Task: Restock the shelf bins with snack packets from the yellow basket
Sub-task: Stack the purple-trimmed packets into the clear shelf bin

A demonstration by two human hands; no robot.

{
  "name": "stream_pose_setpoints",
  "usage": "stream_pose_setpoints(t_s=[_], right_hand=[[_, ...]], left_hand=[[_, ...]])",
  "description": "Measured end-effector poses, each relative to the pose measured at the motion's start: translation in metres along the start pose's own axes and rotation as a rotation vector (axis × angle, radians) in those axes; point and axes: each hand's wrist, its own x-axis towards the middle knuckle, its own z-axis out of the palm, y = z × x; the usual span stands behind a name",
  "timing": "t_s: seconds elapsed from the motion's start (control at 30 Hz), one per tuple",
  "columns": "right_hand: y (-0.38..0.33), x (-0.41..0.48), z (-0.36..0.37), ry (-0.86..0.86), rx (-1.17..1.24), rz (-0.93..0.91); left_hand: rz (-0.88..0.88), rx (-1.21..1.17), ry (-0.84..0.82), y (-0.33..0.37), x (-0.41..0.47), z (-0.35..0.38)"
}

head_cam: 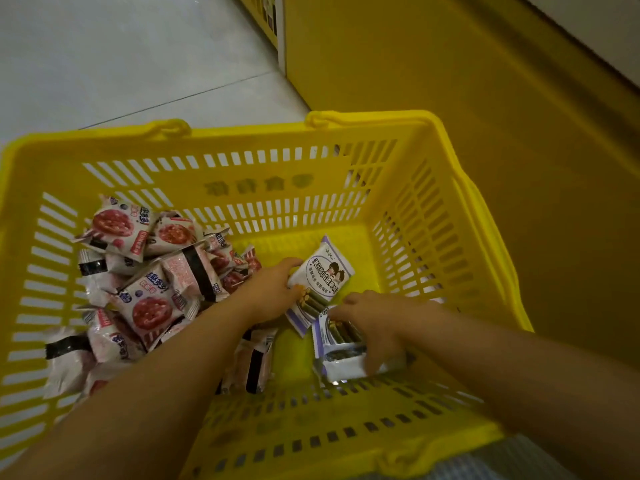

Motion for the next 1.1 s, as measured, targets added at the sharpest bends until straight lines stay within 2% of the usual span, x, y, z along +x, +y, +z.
stream_pose_setpoints(t_s=[0.13, 0.2, 0.3, 0.4, 0.67, 0.8, 0.93, 1.1], right_hand=[[0.001, 0.006, 0.003, 0.266, 0.016, -0.075], [0.002, 0.01, 0.005, 0.265, -0.052, -0.07], [0.005, 0.013, 0.009, 0.184, -0.162, 0.033], [0.009, 0.015, 0.007, 0.137, -0.145, 0.081], [0.0, 0.009, -0.008, 0.264, -0.001, 0.078], [0.003, -0.008, -0.034, 0.467, 0.02, 0.083], [0.003, -0.031, -0.064, 0.697, 0.105, 0.032], [0.002, -0.075, -0.083, 0.919, 0.044, -0.019]], left_hand=[[-0.028, -0.104, 0.081, -0.001, 0.0, -0.005], [-0.033, -0.132, 0.116, -0.001, 0.001, -0.007], [-0.039, -0.149, 0.127, -0.001, 0.001, -0.005], [-0.037, -0.181, 0.146, 0.0, 0.0, -0.004], [-0.06, -0.162, 0.201, 0.006, -0.001, -0.022], [-0.082, -0.193, 0.141, 0.005, -0.003, -0.044], [-0.02, -0.217, 0.047, 0.011, -0.011, -0.06], [-0.011, -0.341, 0.073, 0.033, -0.036, -0.079]])
